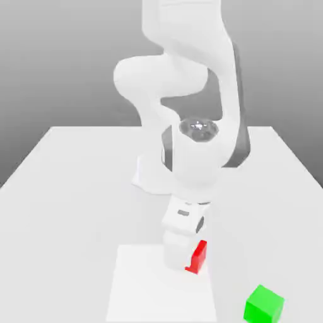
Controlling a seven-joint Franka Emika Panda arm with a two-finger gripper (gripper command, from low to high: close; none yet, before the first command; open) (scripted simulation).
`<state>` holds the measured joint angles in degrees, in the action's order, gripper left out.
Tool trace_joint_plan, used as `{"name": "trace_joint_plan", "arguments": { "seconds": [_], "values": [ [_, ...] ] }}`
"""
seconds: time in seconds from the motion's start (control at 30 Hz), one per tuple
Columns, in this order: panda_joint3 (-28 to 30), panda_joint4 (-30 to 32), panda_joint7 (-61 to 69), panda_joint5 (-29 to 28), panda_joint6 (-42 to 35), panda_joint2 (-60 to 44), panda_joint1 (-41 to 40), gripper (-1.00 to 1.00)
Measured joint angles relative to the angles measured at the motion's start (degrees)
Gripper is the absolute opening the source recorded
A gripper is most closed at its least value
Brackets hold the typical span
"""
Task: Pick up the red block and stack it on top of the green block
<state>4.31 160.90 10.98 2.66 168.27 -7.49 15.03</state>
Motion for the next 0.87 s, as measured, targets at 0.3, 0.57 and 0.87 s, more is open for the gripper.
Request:
{"name": "trace_joint_plan", "arguments": {
  "seconds": [0.3, 0.57, 0.87],
  "values": [
    [-2.3, -8.0, -10.1, -3.1, -12.7, 4.7, 0.9, -1.0],
    [-4.1, -24.5, -23.8, -2.7, -21.3, -3.2, 5.4, -1.0],
    [-4.4, -27.1, -25.6, -2.6, -14.9, -12.1, 6.1, 1.0]
  ]
}}
